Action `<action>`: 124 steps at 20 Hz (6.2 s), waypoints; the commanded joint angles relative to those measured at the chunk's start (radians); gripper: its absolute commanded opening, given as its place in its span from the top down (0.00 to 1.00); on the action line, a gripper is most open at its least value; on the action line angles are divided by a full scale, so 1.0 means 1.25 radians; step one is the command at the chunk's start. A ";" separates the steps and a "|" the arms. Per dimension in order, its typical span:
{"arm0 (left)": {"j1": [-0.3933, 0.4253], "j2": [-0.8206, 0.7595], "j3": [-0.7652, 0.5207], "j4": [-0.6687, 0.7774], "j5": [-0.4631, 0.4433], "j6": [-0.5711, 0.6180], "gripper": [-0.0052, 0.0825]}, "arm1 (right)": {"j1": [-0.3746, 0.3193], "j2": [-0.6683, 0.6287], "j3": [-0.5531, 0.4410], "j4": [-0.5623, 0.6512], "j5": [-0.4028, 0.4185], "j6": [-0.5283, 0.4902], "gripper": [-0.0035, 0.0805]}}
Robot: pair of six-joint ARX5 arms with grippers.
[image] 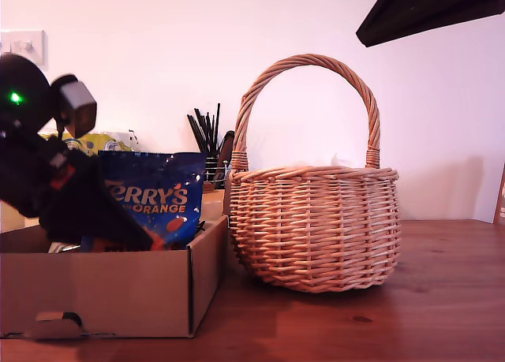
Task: Move the bags of Easter eggs from the cardboard box on the left into the woven basket on the right side.
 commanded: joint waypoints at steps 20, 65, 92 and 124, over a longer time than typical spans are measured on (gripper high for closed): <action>-0.017 -0.064 0.079 -0.104 0.005 0.001 0.94 | 0.004 0.000 0.000 0.000 -0.001 -0.005 0.97; -0.356 0.086 0.226 0.476 -0.312 -0.167 0.63 | -0.004 -0.060 0.000 -0.063 0.027 -0.018 0.97; -0.102 -0.222 0.243 -0.424 -0.316 0.091 0.97 | -0.004 0.044 0.000 0.017 0.053 -0.026 0.97; -0.243 0.107 0.324 -0.349 -0.849 -0.449 0.36 | -0.003 0.046 0.000 0.028 0.038 -0.022 0.97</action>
